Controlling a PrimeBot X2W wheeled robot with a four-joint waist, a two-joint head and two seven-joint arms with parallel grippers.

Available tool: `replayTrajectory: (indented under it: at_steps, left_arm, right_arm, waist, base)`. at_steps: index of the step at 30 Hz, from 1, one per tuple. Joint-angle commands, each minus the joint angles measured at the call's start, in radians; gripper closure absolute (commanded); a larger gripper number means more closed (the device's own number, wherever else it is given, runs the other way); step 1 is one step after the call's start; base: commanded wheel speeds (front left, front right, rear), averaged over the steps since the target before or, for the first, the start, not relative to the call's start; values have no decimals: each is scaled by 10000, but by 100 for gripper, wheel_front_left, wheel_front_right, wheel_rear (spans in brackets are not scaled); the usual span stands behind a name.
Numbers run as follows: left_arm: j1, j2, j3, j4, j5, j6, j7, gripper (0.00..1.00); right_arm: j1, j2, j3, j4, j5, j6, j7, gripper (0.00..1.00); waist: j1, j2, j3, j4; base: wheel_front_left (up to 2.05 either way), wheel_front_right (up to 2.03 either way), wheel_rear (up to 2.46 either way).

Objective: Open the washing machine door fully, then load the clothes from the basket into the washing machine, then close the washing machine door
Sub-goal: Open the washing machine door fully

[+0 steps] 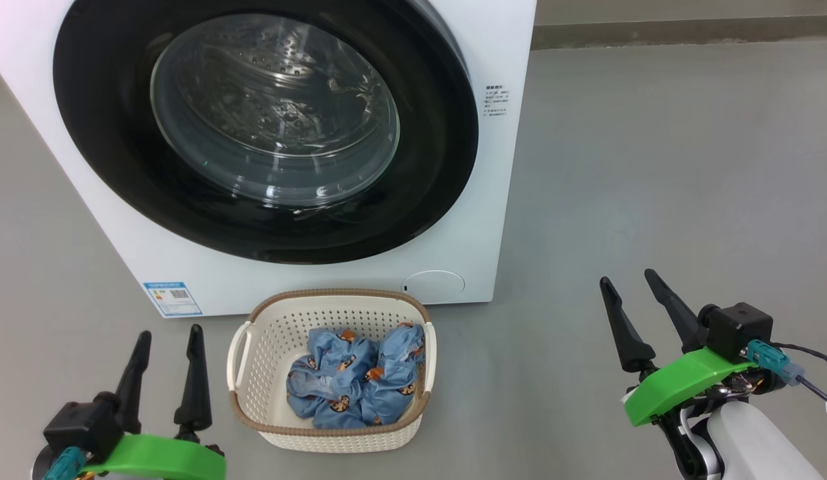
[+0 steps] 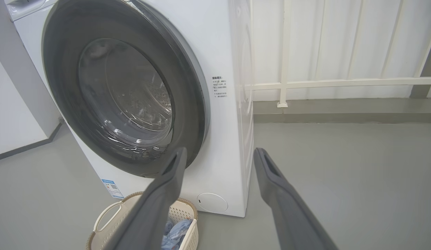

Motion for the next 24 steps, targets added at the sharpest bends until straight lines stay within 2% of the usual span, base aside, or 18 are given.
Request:
replayTrajectory:
  at_steps: [1, 24]
  left_arm:
    - [-504, 209, 348, -147, 45, -4, -65, 0]
    - [-480, 159, 417, -77, 172, 237, -65, 0]
  right_arm:
    - [-371, -42, 112, -248, 59, 56, -124, 0]
    - [-341, -30, -66, -283, 48, 56, -124, 0]
  waist:
    - [0, 0, -2, -1]
    - [0, 0, -1, 45]
  base:
    - [0, 0, 0]
    - [0, 0, 0]
